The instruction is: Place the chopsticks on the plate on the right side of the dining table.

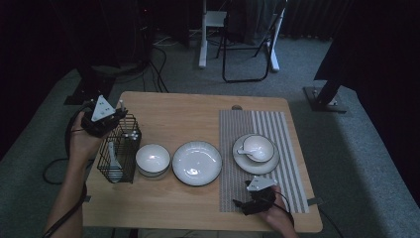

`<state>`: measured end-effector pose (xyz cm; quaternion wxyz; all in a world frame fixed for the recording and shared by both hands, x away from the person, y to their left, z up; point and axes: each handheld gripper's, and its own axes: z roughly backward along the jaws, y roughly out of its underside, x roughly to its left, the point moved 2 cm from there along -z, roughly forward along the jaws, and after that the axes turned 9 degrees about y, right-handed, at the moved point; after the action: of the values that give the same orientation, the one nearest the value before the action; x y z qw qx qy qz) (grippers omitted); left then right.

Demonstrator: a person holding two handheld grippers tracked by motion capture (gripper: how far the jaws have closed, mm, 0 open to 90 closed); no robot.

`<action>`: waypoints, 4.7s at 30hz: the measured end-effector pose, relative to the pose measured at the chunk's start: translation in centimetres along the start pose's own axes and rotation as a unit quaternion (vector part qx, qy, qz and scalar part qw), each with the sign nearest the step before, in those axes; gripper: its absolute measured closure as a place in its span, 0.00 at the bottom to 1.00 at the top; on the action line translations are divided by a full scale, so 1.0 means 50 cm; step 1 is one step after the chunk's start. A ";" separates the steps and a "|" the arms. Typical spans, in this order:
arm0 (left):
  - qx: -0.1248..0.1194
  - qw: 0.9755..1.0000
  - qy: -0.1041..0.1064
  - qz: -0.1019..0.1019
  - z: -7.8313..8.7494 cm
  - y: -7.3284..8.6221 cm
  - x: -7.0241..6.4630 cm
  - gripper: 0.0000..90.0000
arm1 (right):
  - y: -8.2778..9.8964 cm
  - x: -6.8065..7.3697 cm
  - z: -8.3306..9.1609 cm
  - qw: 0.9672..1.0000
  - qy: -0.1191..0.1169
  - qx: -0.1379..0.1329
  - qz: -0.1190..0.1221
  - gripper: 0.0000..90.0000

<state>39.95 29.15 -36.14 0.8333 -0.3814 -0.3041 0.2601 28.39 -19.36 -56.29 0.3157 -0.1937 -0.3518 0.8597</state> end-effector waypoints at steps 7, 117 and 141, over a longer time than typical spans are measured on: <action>-0.030 0.999 0.007 -0.007 0.043 -0.050 -0.005 0.94 | 0.000 0.000 0.000 1.000 0.000 0.000 0.000 0.15; -0.080 0.954 0.289 -0.018 -0.154 -0.200 -0.312 0.94 | -0.062 -0.020 0.065 0.993 -0.012 -0.083 -0.084 0.50; -0.087 0.939 0.331 -0.017 -0.176 -0.218 -0.364 0.94 | -0.109 0.011 0.039 0.993 0.001 -0.102 -0.052 0.71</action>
<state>35.98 6.58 -37.71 0.8548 -0.5118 -0.0390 0.0771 29.11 -16.91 -51.04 0.3387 -0.2072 -0.4465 0.8019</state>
